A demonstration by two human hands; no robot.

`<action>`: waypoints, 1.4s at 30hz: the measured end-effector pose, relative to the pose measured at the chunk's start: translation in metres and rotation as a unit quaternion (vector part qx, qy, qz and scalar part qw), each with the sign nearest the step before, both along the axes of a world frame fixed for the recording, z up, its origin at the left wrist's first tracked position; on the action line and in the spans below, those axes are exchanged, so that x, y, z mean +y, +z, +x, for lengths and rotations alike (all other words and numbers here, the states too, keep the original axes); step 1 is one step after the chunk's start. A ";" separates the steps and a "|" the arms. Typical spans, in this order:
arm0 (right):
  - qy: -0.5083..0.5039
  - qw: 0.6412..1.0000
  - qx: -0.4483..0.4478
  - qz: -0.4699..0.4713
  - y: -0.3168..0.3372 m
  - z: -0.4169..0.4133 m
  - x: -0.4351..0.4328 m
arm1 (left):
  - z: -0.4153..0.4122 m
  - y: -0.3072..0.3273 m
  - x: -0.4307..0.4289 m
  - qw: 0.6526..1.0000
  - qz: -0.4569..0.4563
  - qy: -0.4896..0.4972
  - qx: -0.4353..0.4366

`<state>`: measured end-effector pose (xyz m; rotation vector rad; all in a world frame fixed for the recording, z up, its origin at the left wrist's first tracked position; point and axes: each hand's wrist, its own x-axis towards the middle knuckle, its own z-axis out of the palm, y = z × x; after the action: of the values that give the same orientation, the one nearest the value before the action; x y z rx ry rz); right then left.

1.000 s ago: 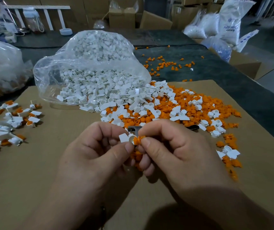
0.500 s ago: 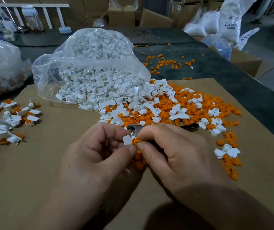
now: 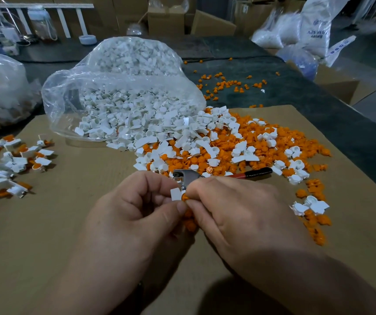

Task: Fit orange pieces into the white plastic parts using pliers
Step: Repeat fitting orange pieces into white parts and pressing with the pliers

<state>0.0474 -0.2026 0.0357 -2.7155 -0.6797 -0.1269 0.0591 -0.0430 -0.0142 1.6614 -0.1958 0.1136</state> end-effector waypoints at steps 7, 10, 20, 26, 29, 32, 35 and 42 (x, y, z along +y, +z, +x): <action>0.017 0.999 -0.016 0.026 -0.005 0.002 0.000 | 0.002 -0.001 0.003 1.000 0.005 -0.004 0.004; 0.024 1.000 0.015 0.010 -0.009 0.002 -0.002 | 0.003 -0.004 0.003 1.000 -0.005 0.008 0.021; -0.090 0.980 0.005 -0.180 -0.024 0.017 -0.048 | 0.010 0.007 0.011 0.996 -0.068 0.005 0.065; -0.076 0.979 0.012 -0.191 -0.023 0.026 -0.053 | 0.011 0.002 0.014 0.997 -0.047 -0.003 0.063; -0.077 0.976 0.010 -0.202 -0.024 0.028 -0.052 | 0.014 -0.003 0.014 0.997 -0.052 0.014 0.060; -0.090 0.976 -0.005 -0.196 -0.023 0.028 -0.048 | 0.014 -0.003 0.014 0.996 -0.060 0.011 0.064; -0.111 0.980 -0.016 -0.162 -0.019 0.026 -0.044 | 0.014 -0.003 0.016 0.995 -0.072 0.007 0.066; -0.094 0.995 -0.020 -0.039 -0.004 0.018 -0.041 | 0.014 0.001 0.016 0.986 -0.155 0.009 0.053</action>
<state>0.0650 -0.2434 0.0316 -2.8551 -0.4462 -0.2060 0.0736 -0.0266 -0.0132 1.3544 -0.0771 0.0658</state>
